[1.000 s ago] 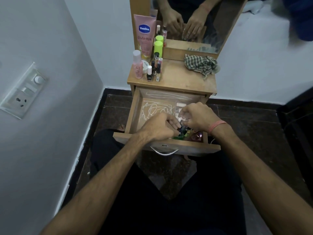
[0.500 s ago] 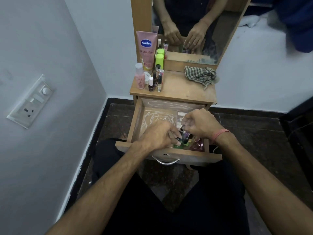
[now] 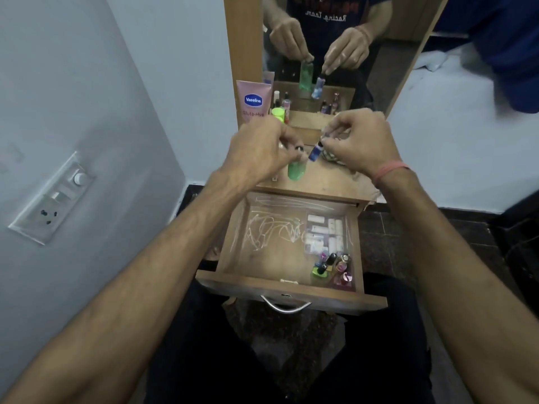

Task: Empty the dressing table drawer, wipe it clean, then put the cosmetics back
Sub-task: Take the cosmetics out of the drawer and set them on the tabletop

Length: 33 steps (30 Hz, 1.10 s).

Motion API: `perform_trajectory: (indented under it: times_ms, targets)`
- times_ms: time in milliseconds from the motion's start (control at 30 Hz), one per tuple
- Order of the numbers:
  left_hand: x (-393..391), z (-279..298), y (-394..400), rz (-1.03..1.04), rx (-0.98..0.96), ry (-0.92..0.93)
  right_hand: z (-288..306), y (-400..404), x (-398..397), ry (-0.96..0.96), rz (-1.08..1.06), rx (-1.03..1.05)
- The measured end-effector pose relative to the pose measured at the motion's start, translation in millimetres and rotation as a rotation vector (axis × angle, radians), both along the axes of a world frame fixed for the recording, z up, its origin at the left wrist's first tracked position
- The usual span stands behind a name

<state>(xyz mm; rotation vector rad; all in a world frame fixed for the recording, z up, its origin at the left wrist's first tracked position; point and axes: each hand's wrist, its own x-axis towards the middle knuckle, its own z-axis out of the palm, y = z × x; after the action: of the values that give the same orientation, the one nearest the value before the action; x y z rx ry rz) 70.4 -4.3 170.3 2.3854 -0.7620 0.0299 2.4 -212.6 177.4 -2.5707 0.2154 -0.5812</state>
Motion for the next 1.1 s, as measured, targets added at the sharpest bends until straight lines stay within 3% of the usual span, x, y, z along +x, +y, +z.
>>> perform_trajectory:
  times_ms: [167,333,633,1100]
  targets:
    - [46,4,-39,0.167,0.012,-0.164,-8,-10,50,0.068,-0.100,0.044]
    - [72,-6,-62,0.262,0.121,-0.182,-28,-13,82,0.149,-0.112,0.041]
    - [92,-22,-86,0.291,0.296,-0.308,-51,-13,104,0.141,-0.070,0.006]
    - [104,-33,-90,0.268,0.276,-0.265,-61,-12,113,0.078,-0.070,-0.003]
